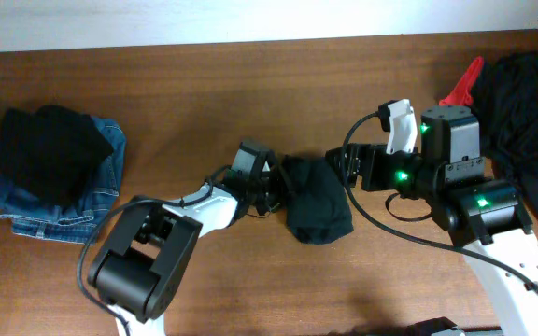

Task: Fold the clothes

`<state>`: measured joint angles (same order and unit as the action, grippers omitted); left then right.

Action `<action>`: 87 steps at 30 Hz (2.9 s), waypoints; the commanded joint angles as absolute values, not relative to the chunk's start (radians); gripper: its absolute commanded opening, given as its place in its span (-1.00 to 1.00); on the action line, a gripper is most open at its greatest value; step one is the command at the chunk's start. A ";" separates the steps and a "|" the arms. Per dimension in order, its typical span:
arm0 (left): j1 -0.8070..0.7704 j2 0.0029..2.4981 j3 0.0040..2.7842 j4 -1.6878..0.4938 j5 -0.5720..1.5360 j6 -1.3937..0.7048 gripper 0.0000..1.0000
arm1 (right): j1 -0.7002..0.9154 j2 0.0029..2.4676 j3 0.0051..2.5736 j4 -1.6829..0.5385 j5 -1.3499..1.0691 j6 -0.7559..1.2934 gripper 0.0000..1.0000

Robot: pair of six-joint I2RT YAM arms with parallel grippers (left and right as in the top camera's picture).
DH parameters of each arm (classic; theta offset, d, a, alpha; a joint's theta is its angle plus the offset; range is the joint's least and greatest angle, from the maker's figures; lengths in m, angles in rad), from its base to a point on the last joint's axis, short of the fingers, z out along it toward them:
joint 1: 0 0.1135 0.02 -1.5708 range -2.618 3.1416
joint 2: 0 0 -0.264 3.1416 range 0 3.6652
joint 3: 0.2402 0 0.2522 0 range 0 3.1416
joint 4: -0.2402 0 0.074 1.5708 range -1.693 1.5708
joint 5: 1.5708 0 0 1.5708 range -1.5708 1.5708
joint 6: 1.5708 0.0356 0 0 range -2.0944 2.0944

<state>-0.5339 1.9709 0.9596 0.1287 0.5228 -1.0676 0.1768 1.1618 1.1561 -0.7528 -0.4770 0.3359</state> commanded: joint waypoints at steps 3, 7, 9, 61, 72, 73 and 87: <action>-0.536 2.065 0.947 0.224 0.562 -0.945 -0.75 | 0.169 1.160 1.168 -0.789 -0.488 0.329 0.72; -0.531 2.059 0.947 0.270 0.609 -0.850 -0.99 | 0.168 1.160 1.168 -0.804 -0.484 0.328 0.72; -0.519 2.052 0.947 0.279 0.638 -0.820 -0.99 | 0.168 1.160 1.168 -0.805 -0.481 0.328 0.72; 0.738 1.504 0.973 0.323 0.810 -1.087 -0.99 | 0.168 1.160 1.168 -0.854 -0.458 0.325 0.71; 0.815 1.593 0.970 0.114 0.632 -0.921 -0.99 | 0.168 1.160 1.168 -0.908 -0.432 0.318 0.69; 0.815 1.610 0.970 0.102 0.630 -0.921 -0.99 | 0.168 1.160 1.168 -0.912 -0.432 0.318 0.69; 0.840 1.604 0.971 -0.085 0.638 -0.782 0.98 | 0.168 1.160 1.168 -0.954 -0.432 0.292 0.63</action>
<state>0.8230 1.6573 0.9607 -0.0422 0.6178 -0.8646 0.1768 1.1641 1.1557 -0.9550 -0.4438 0.3107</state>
